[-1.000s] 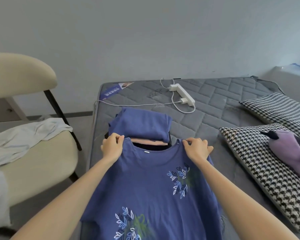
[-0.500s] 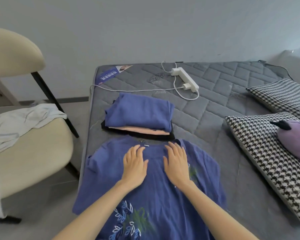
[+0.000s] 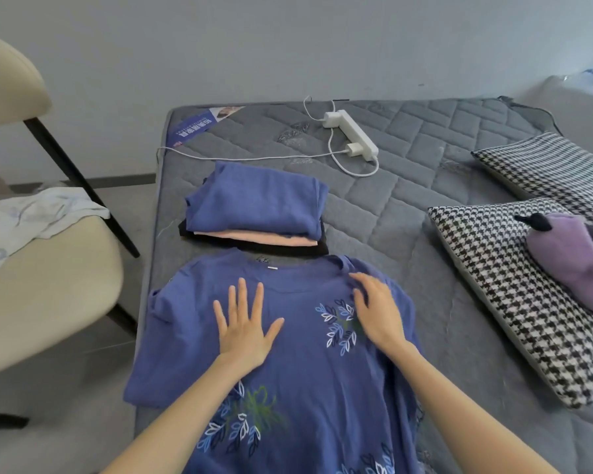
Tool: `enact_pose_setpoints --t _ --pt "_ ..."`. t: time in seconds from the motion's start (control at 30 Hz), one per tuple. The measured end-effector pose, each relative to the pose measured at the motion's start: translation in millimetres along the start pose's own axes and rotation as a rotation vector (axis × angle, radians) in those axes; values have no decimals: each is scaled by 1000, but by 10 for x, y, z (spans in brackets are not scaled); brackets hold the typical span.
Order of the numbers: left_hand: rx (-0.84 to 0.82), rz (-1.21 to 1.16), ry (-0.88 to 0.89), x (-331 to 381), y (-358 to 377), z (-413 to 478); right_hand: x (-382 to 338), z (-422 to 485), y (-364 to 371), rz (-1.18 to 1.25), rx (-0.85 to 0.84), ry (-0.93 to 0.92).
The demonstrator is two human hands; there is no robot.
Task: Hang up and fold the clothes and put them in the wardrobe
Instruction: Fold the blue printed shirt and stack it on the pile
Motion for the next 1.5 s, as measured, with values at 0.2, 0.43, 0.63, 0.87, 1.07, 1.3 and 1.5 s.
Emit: enact_pose_setpoints --t 0.2,0.43,0.63,0.87,1.07,1.3,1.5 --pt "-160 -111 66 800 385 -334 992 -368 -632 153 294 586" --pt "-200 -82 33 816 448 -357 1253 -471 -461 113 -9 617" --pt "-198 -89 31 816 431 -369 1066 -435 -303 98 -152 527" --pt "-205 -89 36 801 449 -358 1296 -548 -893 401 282 664" --pt "-199 -96 38 795 445 -360 1553 -758 -1076 143 312 799" --pt "-205 -102 47 793 442 -363 1793 -943 -909 174 188 885" --pt "-202 -96 82 779 436 -374 1697 -896 -779 409 125 894"
Point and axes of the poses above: each hand's wrist, its own z-axis towards the middle knuckle, its own y-axis out of the palm, x = y × z, the point moved 10 cm from there along z, towards the middle knuckle, and after that the axes turned 5 degrees about x, right-handed, at the moved point
